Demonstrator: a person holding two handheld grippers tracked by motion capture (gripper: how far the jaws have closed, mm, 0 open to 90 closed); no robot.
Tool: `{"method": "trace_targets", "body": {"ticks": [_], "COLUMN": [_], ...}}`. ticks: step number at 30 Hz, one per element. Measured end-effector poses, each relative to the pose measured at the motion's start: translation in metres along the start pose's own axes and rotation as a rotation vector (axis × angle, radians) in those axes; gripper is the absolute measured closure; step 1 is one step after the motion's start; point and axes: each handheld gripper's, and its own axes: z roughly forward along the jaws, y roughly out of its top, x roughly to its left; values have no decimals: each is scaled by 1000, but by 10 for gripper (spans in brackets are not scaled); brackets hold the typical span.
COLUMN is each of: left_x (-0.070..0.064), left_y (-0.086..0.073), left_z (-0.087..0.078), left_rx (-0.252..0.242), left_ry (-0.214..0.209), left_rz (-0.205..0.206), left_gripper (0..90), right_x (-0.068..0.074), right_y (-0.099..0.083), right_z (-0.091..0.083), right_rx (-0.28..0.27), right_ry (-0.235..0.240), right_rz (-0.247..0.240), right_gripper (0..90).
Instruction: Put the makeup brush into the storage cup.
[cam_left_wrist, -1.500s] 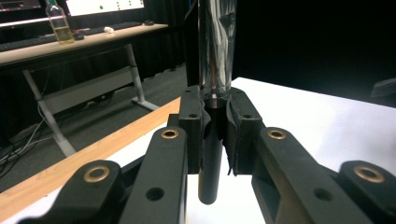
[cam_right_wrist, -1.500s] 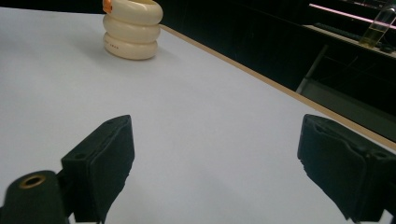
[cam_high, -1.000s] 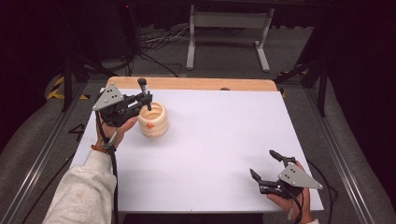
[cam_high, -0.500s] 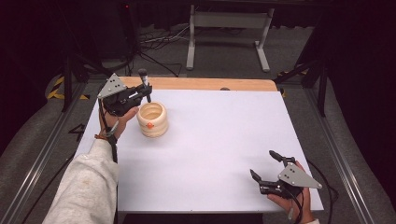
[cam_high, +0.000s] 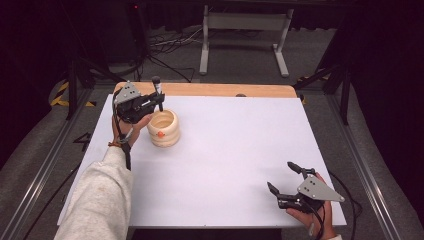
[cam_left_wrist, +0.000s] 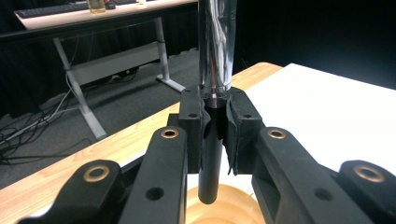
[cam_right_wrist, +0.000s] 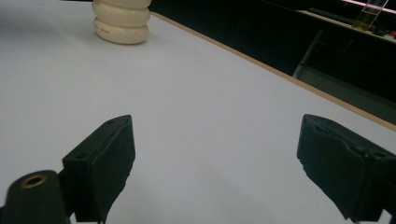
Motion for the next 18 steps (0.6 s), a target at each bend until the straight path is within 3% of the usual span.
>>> {"method": "trace_targets", "body": {"ticks": [18], "left_x": [0], "left_y": [-33], "left_z": [9], "left_rx": [46], "left_ry": [-2], "left_rz": [-27], "left_gripper": [792], "right_x": [2], "right_y": [0], "right_z": [1], "right_rx": [4], "right_ry": [8], "right_rz": [-7], "right_gripper": [126]}}
